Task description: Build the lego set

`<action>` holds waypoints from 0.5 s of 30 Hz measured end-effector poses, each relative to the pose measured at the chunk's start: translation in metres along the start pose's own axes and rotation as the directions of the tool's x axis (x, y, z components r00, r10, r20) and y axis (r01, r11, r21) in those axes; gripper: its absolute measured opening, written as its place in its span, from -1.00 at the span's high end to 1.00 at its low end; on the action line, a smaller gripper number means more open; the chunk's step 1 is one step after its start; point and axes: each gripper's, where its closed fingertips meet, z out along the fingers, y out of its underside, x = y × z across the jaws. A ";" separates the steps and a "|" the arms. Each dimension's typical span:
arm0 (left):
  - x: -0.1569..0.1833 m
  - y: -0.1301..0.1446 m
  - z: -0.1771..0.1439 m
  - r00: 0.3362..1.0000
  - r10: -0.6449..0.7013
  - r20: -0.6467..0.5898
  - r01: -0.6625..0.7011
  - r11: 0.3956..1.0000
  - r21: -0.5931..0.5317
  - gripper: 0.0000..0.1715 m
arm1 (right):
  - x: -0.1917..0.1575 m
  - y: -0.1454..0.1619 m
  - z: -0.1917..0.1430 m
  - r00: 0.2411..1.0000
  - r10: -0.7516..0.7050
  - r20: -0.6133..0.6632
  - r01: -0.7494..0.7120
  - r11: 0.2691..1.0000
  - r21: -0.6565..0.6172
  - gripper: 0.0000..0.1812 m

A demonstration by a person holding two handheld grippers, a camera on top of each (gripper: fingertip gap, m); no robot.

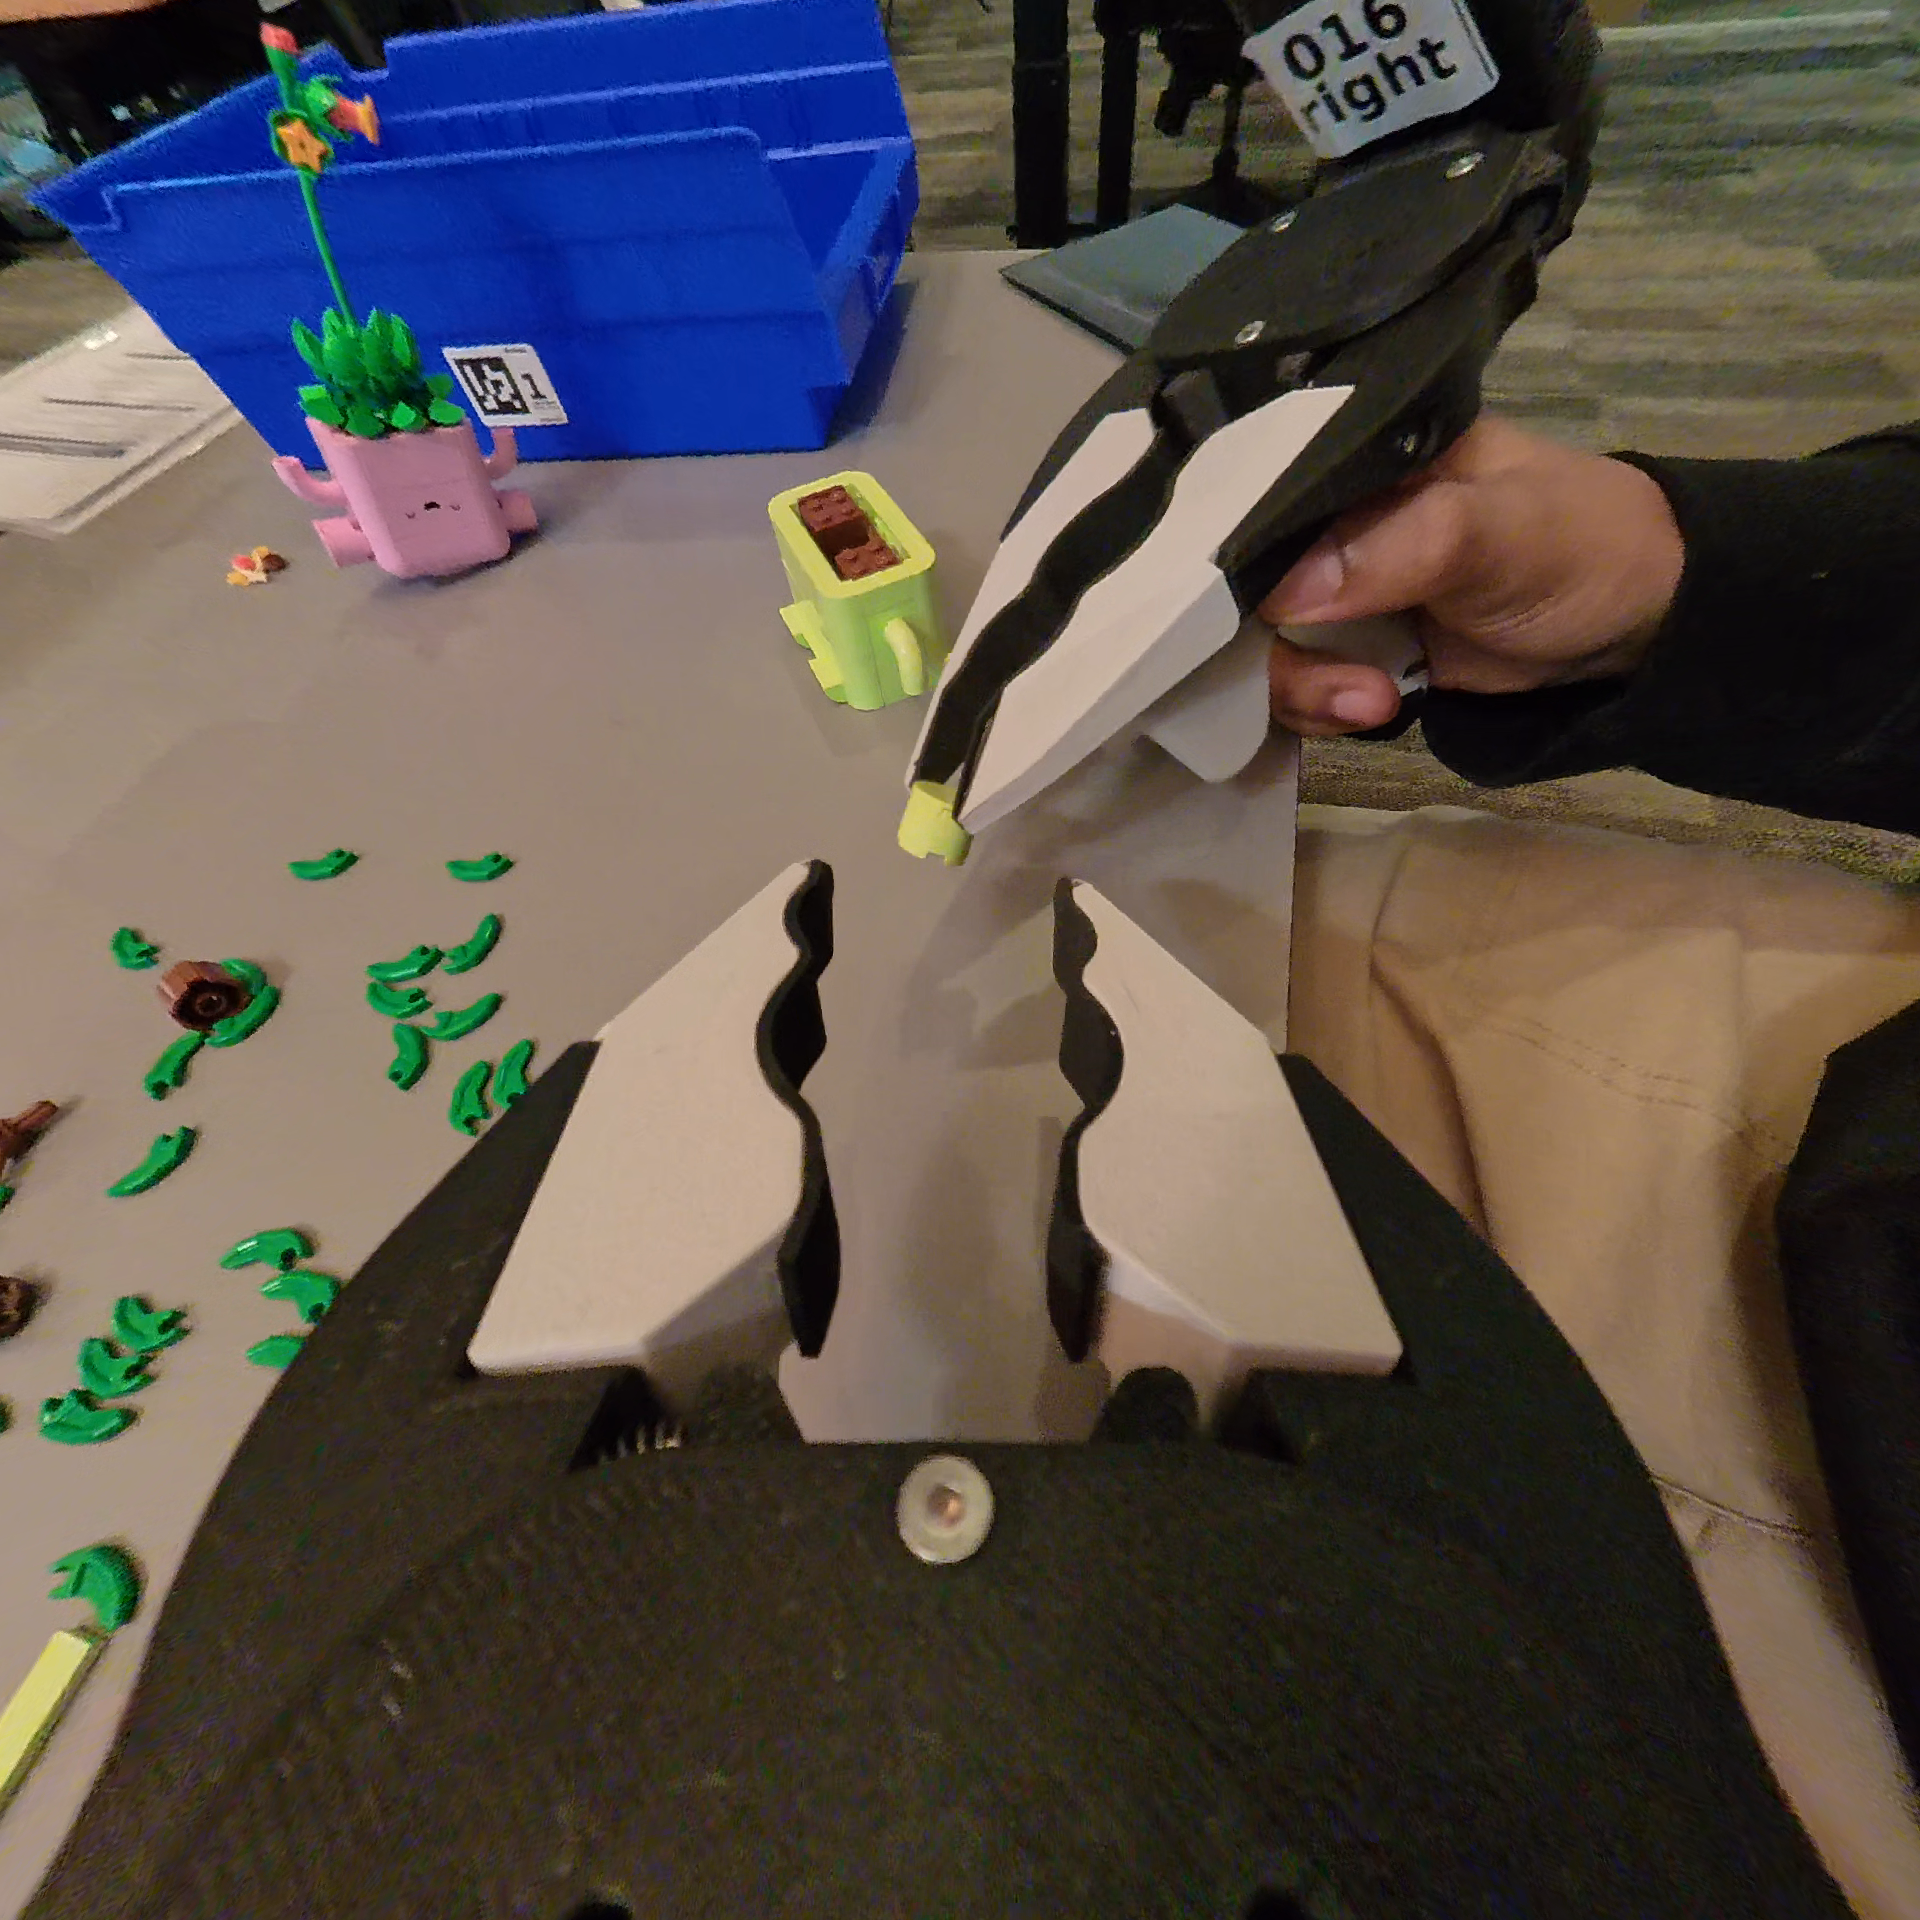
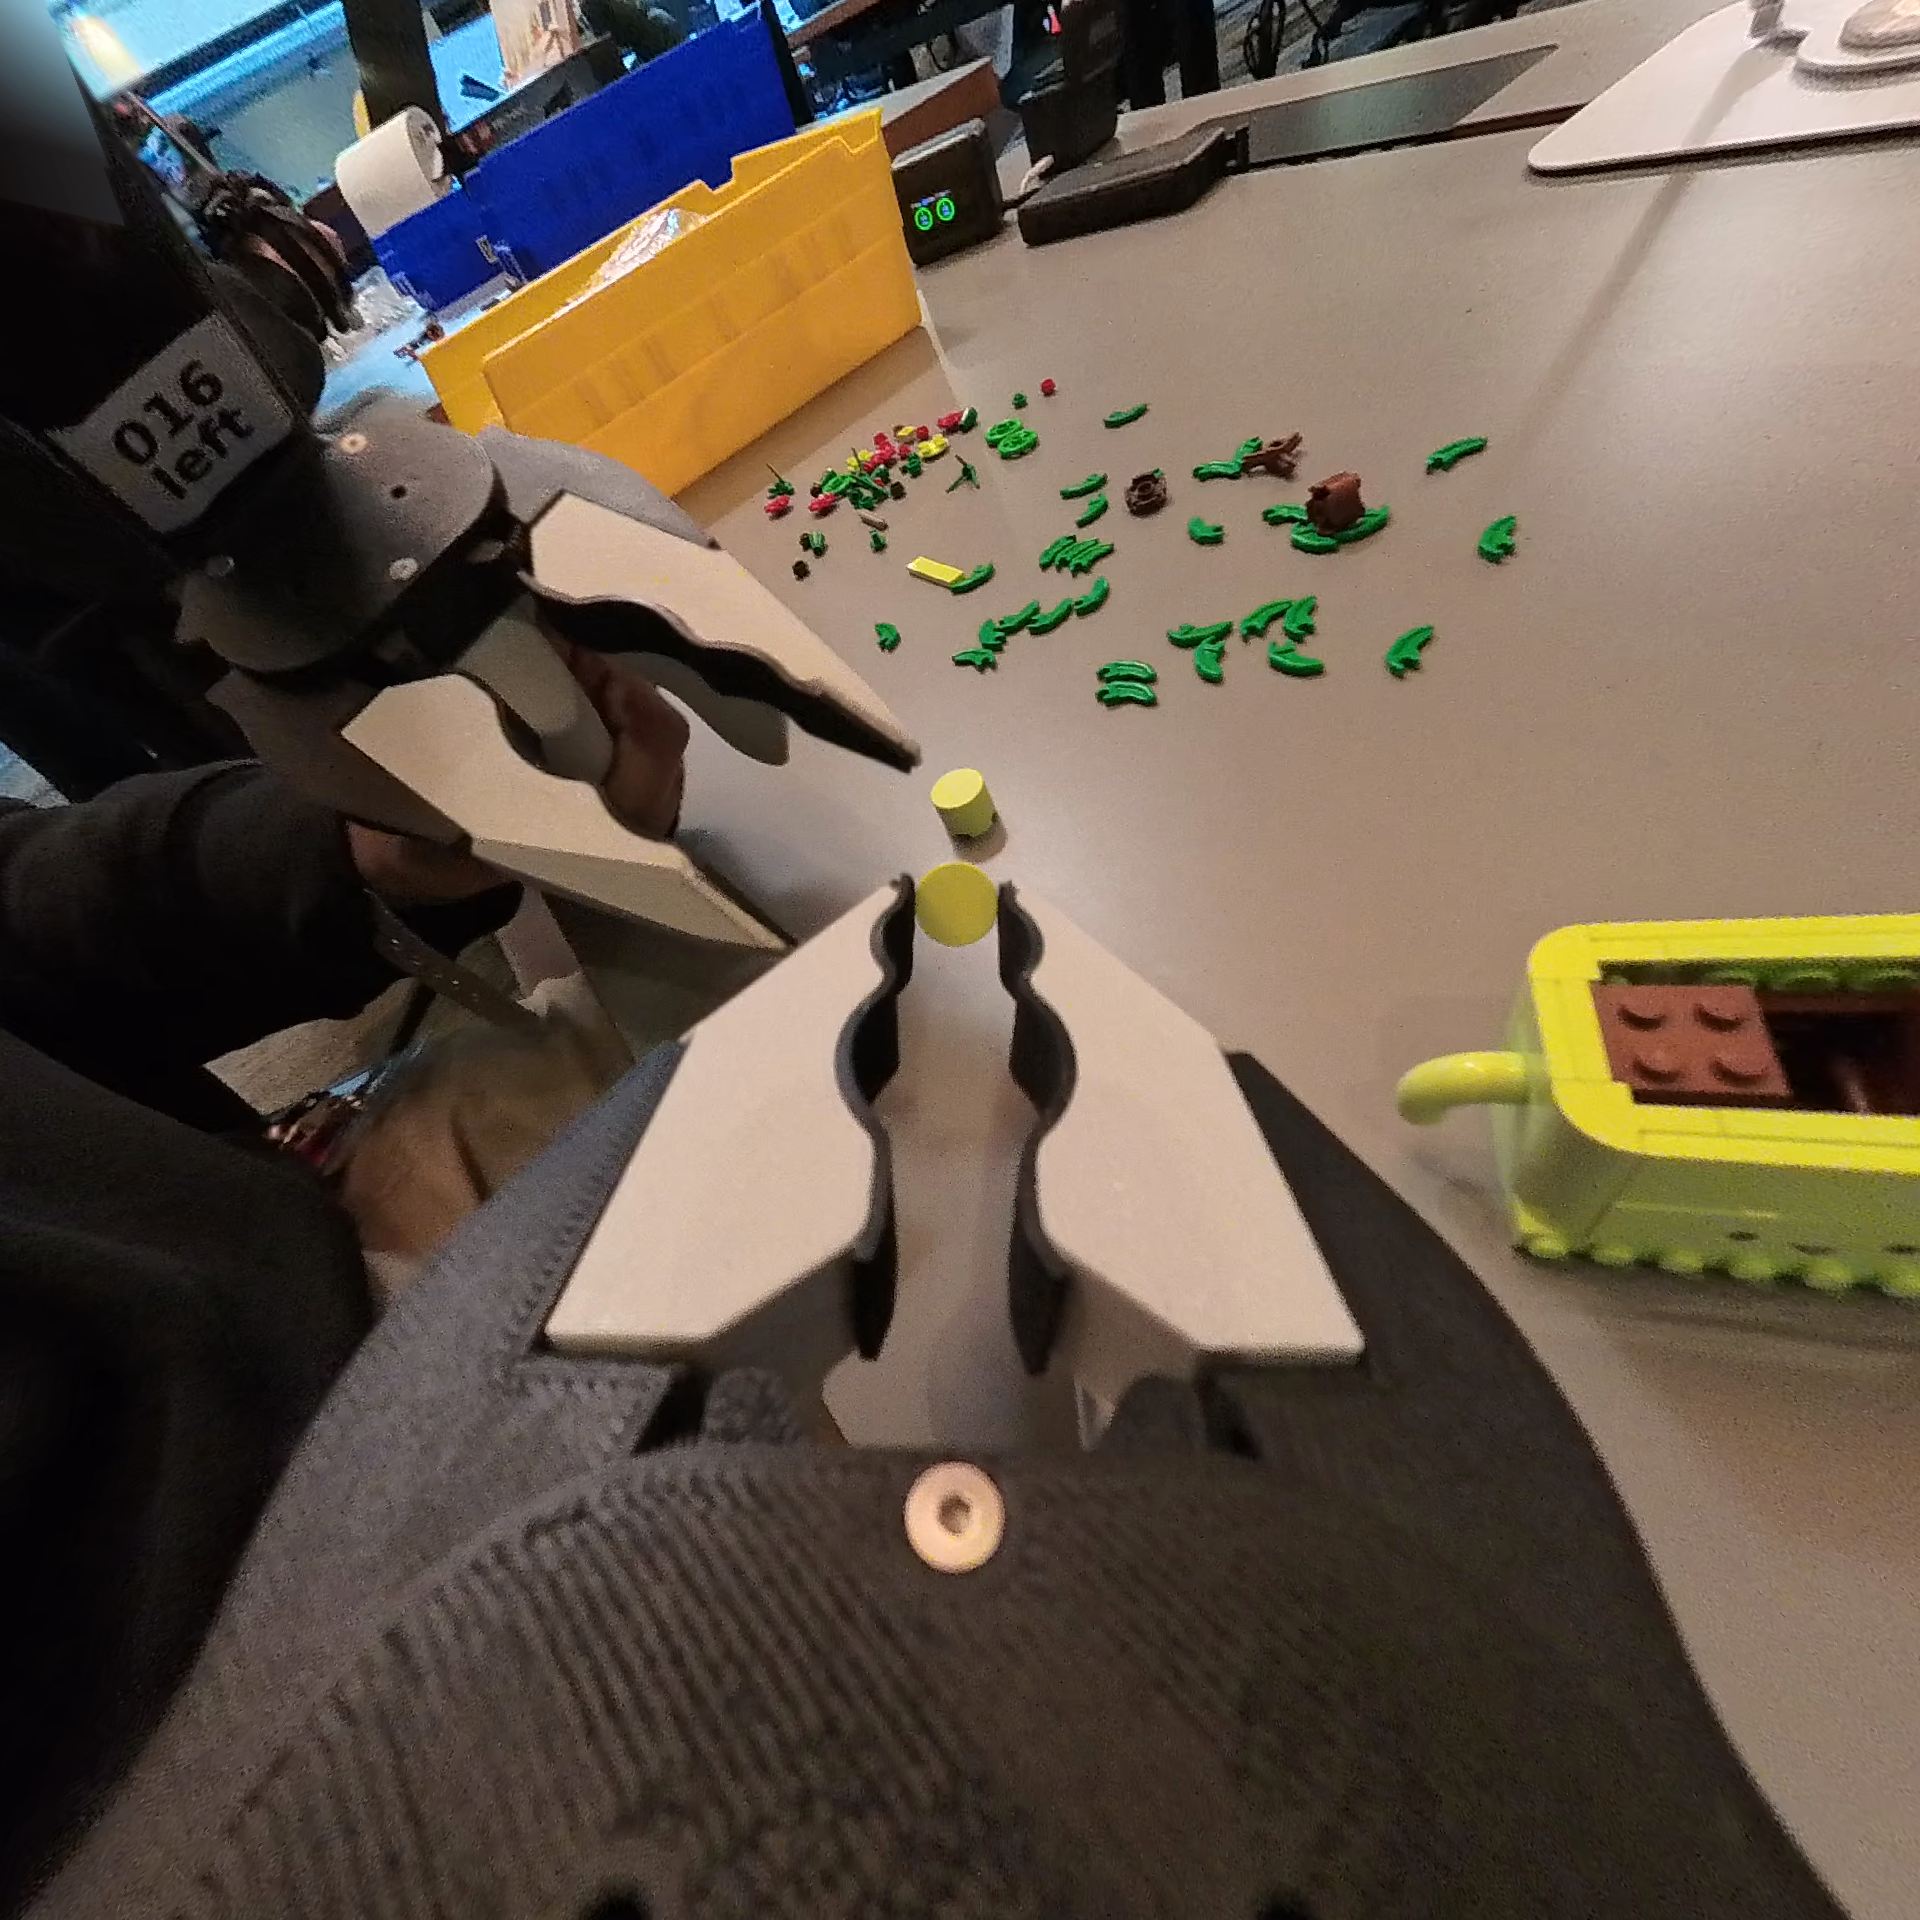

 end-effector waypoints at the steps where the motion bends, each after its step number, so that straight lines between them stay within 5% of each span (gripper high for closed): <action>1: -0.001 0.001 0.001 1.000 -0.009 -0.001 0.009 1.000 -0.006 0.52 | 0.002 0.001 -0.001 1.000 -0.011 -0.014 0.011 1.000 -0.001 0.84; 12: -0.005 0.000 0.025 0.999 -0.040 -0.032 0.038 0.997 -0.064 0.44 | 0.013 0.012 -0.032 0.987 -0.080 -0.141 0.080 0.997 -0.002 0.84; 15: -0.003 -0.001 0.030 0.997 -0.049 -0.058 0.045 0.996 -0.071 0.44 | 0.001 0.003 -0.041 0.997 -0.044 -0.069 0.050 0.995 0.084 0.84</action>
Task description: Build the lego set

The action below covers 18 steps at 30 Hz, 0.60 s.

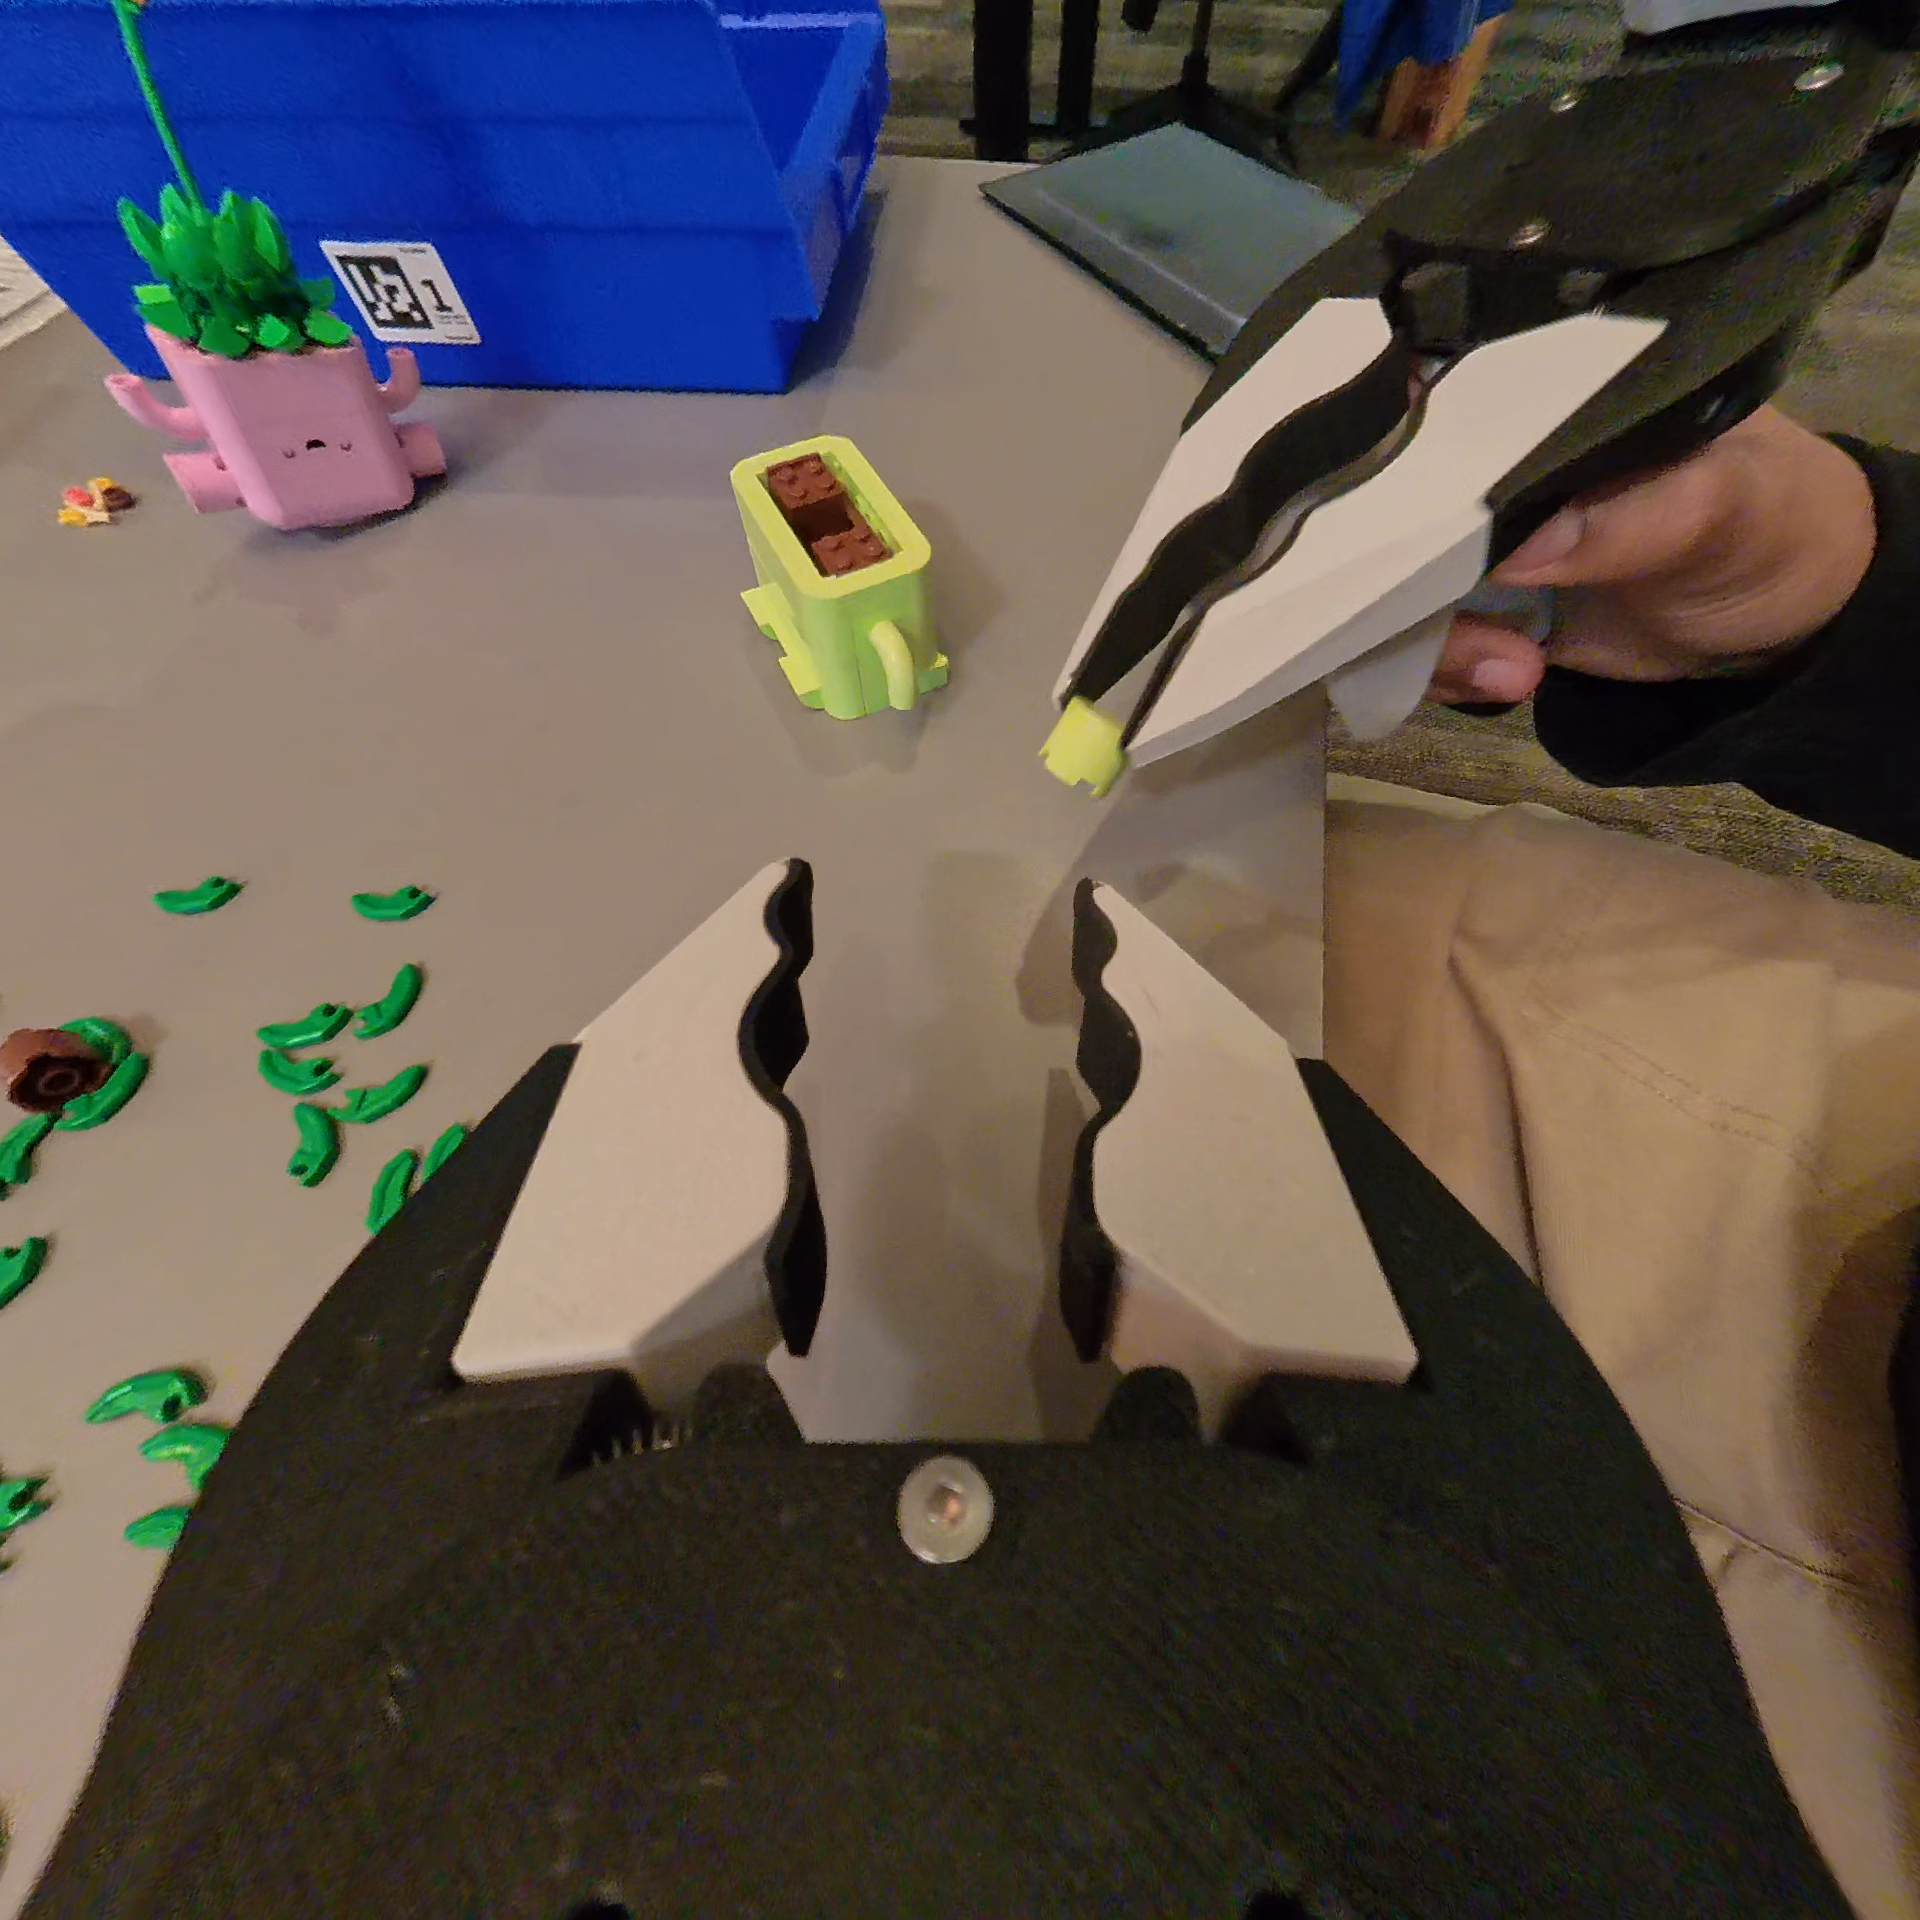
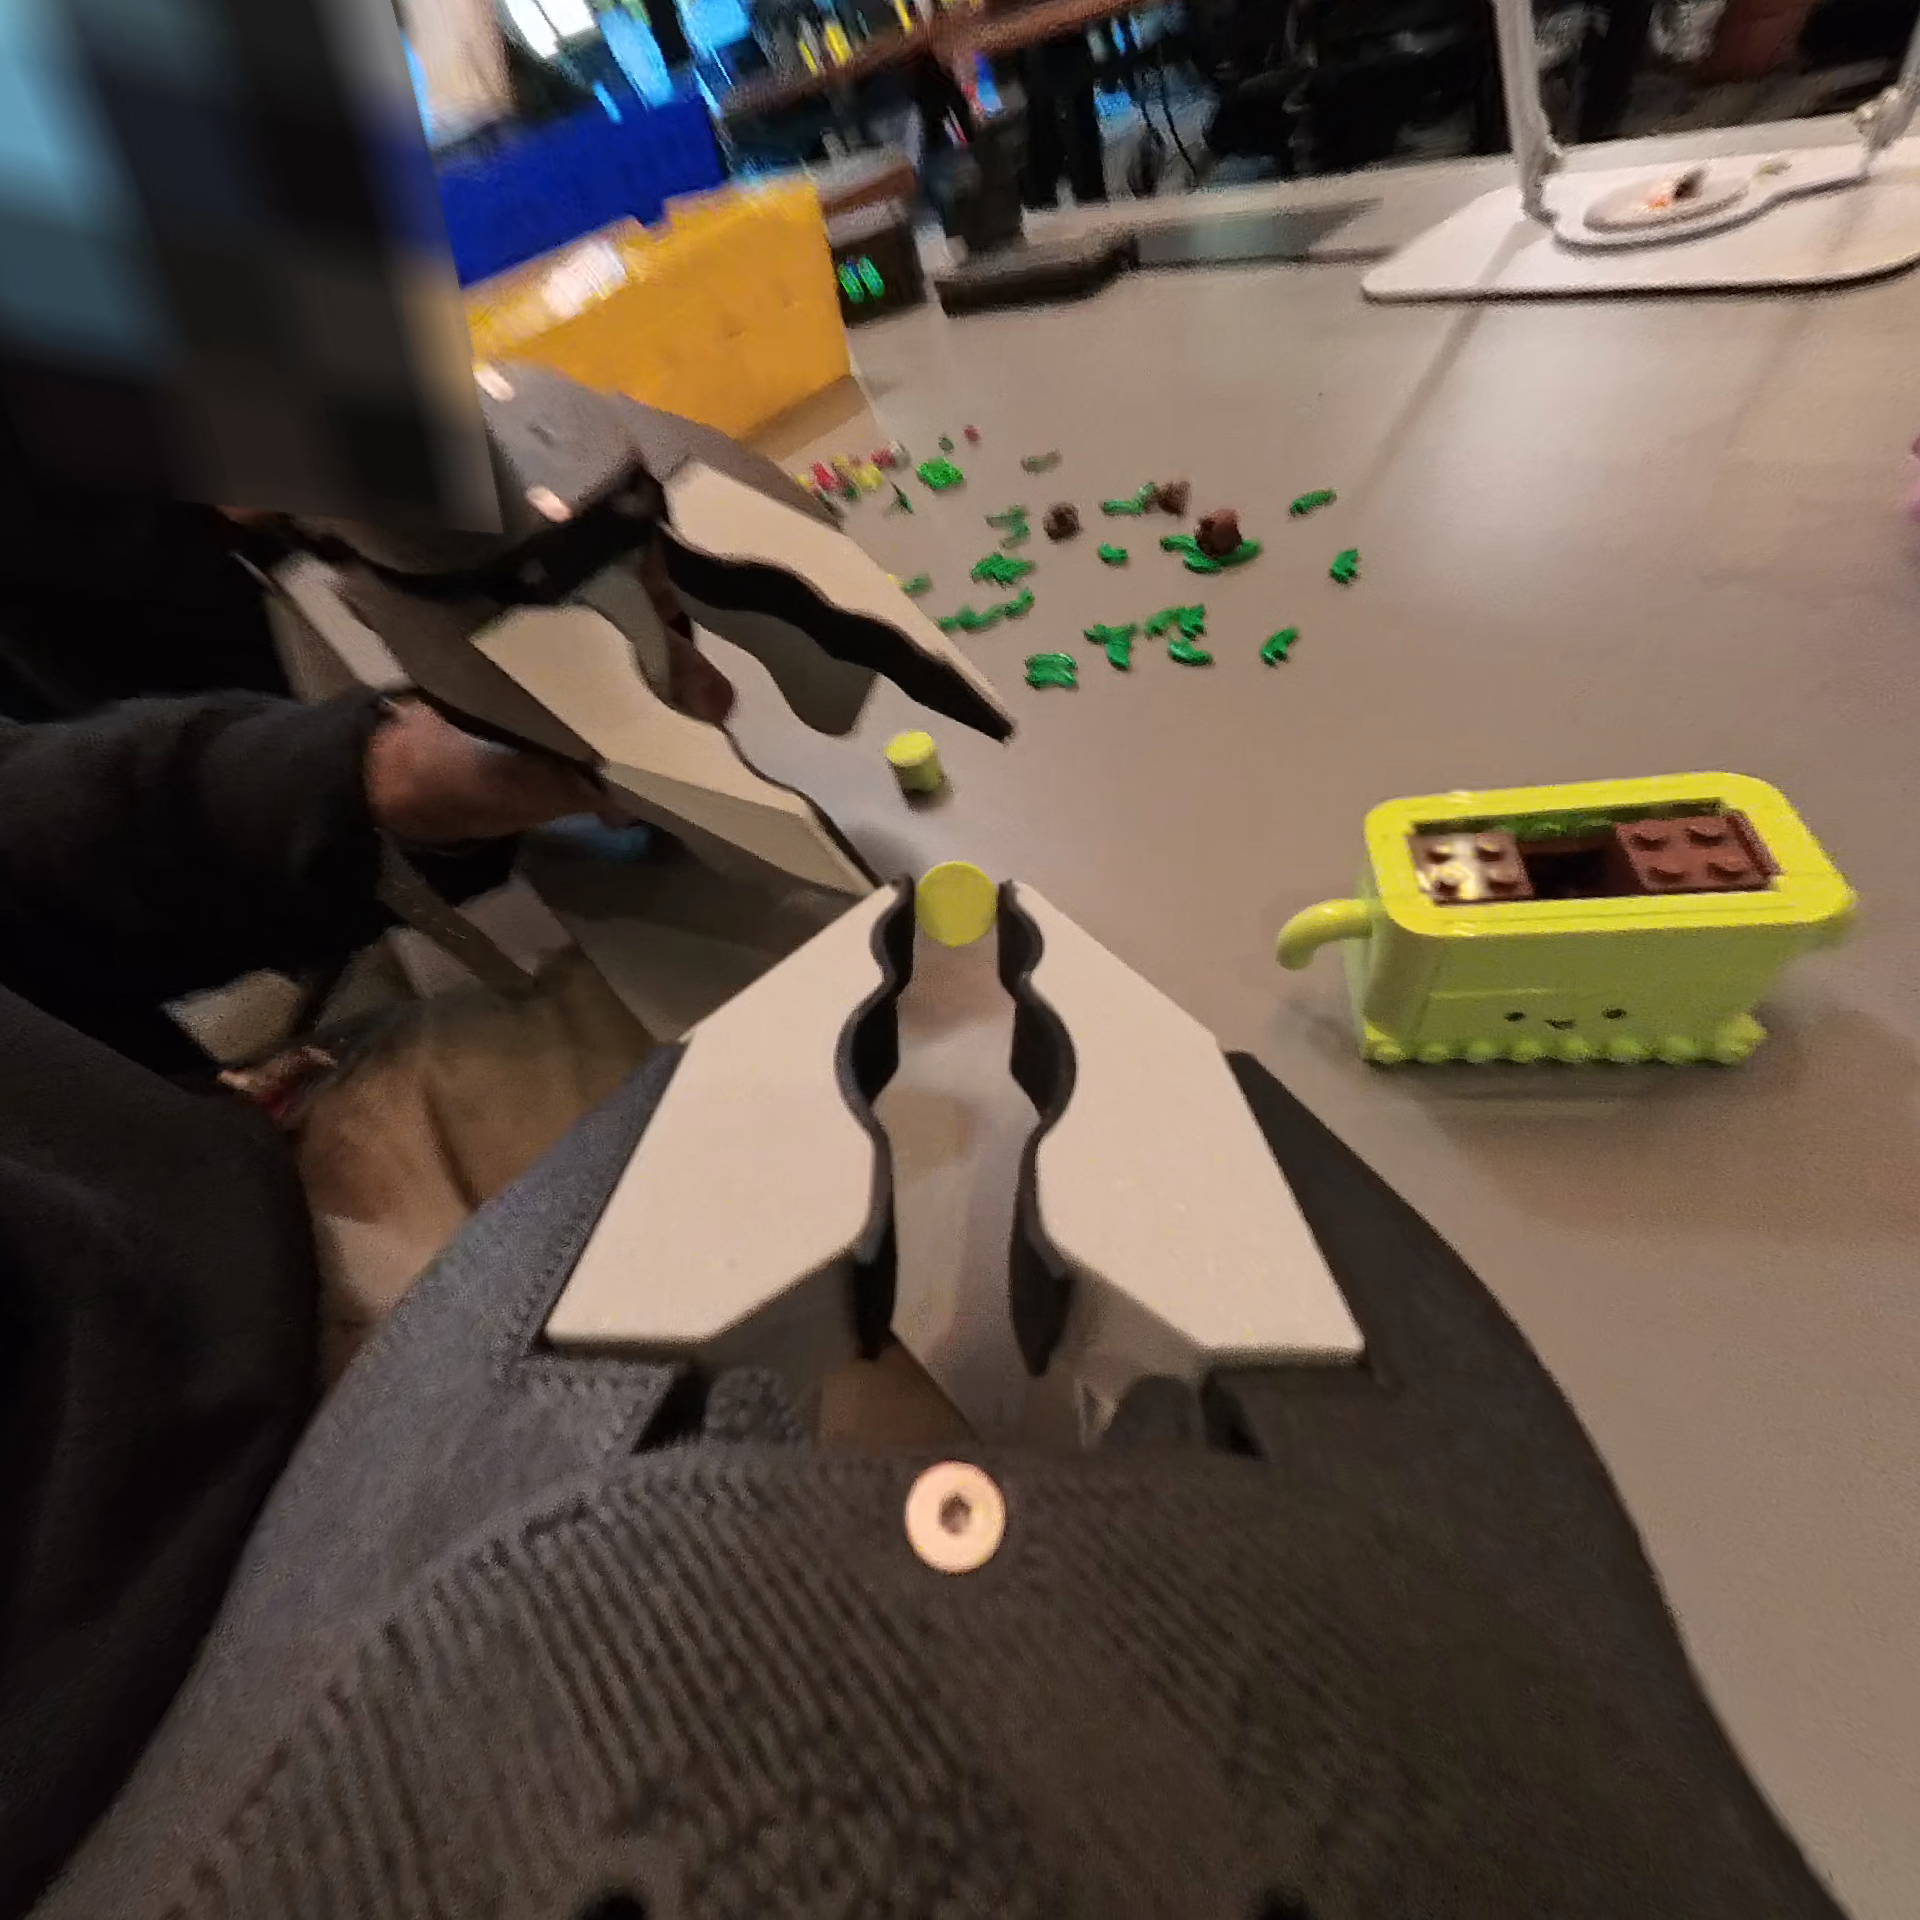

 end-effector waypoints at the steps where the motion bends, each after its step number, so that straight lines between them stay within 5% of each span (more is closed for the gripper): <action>1: 0.001 -0.002 0.001 1.000 0.001 -0.007 -0.001 1.000 0.007 0.44 | -0.008 -0.009 -0.004 0.996 0.056 0.072 -0.061 0.996 0.069 0.84; 7: 0.005 -0.008 0.004 1.000 0.016 -0.027 -0.015 0.999 0.035 0.45 | -0.025 -0.074 -0.063 0.751 0.271 0.602 -0.561 0.743 0.365 0.86; 18: 0.009 -0.004 0.008 0.997 0.071 -0.008 -0.071 0.997 -0.004 0.46 | -0.027 -0.091 -0.088 0.571 0.233 0.787 -0.723 0.598 0.348 0.85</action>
